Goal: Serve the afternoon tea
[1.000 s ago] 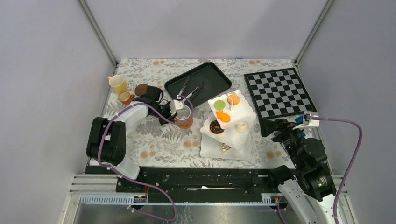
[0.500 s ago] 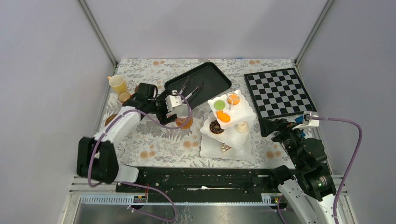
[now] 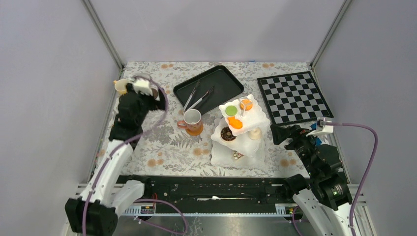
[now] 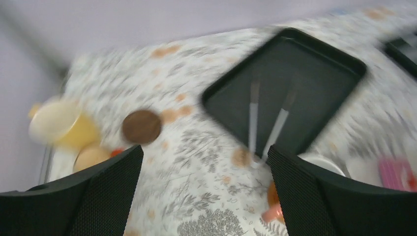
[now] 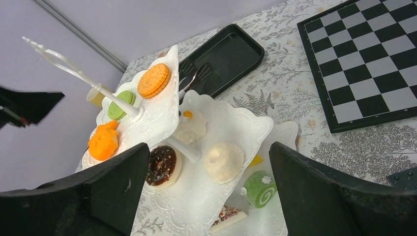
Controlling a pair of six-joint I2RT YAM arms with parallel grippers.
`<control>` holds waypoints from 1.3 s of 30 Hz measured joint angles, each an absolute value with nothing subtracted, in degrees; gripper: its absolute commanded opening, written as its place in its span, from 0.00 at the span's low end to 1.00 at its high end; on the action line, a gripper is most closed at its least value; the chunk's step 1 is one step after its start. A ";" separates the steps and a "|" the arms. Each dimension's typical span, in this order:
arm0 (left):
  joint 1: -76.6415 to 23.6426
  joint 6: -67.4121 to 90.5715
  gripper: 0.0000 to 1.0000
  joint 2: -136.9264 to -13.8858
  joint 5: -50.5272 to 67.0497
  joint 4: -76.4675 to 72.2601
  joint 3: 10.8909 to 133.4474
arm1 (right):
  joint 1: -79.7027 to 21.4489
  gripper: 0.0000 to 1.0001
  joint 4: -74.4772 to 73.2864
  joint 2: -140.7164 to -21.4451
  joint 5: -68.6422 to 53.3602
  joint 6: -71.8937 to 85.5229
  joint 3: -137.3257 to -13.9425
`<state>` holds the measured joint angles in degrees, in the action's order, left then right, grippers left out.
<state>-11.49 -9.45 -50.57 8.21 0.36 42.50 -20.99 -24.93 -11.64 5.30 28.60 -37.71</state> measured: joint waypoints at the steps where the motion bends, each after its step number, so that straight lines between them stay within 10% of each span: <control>1: -10.26 -3.66 0.99 -52.58 2.15 2.57 45.08 | -20.99 0.98 -24.93 -11.64 5.26 28.64 -37.65; 10: 13.58 30.61 0.95 -75.55 -17.39 24.21 60.58 | -20.99 0.98 -24.12 -11.68 4.78 29.41 -37.30; 14: 23.07 40.80 0.61 -76.71 -17.06 25.34 53.25 | -20.99 0.98 -23.90 -11.68 4.82 29.43 -37.30; 22: 25.43 48.58 0.24 -85.73 -16.73 15.70 49.67 | -20.99 0.98 -23.92 -11.57 4.86 29.41 -37.30; 39: 27.75 53.98 0.00 -94.94 -12.75 13.15 50.39 | -20.99 0.98 -23.70 -11.57 4.86 29.43 -37.32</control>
<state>27.75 53.98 -94.94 -12.75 13.15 50.39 -20.99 -23.70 -11.57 4.86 29.43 -37.32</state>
